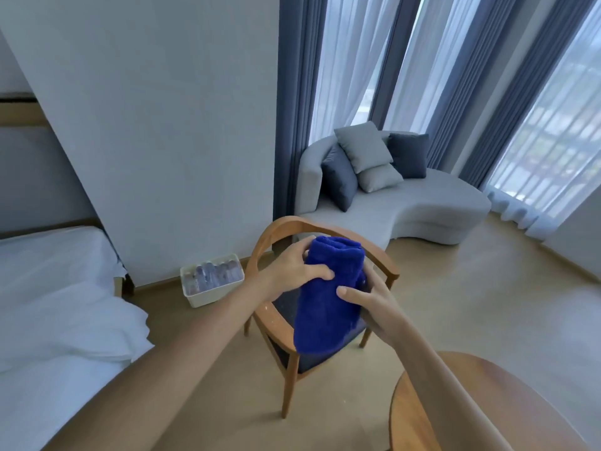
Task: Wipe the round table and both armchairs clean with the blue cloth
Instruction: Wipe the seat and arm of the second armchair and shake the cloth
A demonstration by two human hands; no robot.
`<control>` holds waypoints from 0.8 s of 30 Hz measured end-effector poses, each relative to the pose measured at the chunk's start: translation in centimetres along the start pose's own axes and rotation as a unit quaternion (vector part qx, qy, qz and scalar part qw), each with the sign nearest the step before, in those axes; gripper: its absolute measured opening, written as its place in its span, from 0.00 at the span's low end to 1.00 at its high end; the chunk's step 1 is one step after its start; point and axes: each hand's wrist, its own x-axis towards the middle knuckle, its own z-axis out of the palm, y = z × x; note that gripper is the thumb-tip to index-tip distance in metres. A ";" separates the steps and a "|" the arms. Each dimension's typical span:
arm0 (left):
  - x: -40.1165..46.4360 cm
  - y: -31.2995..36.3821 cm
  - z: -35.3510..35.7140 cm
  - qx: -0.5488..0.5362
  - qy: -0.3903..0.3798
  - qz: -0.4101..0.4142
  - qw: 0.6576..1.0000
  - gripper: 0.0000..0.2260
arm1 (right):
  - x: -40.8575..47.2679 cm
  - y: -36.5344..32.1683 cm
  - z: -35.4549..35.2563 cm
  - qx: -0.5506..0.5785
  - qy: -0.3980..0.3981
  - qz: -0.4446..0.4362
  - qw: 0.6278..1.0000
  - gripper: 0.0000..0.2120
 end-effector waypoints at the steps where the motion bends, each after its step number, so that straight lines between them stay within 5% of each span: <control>1: 0.9 -0.5 -0.9 -0.002 0.010 0.001 1.000 0.20 | 1.3 0.4 0.3 0.003 0.001 0.006 1.000 0.30; 17: 23.8 -8.1 -8.2 0.042 0.047 -0.128 0.990 0.20 | 23.8 5.3 -6.2 0.044 0.121 0.082 0.988 0.19; 24: 31.6 -12.9 -8.6 0.050 0.007 -0.232 0.971 0.17 | 29.2 8.9 -8.3 -0.063 0.216 0.113 0.968 0.24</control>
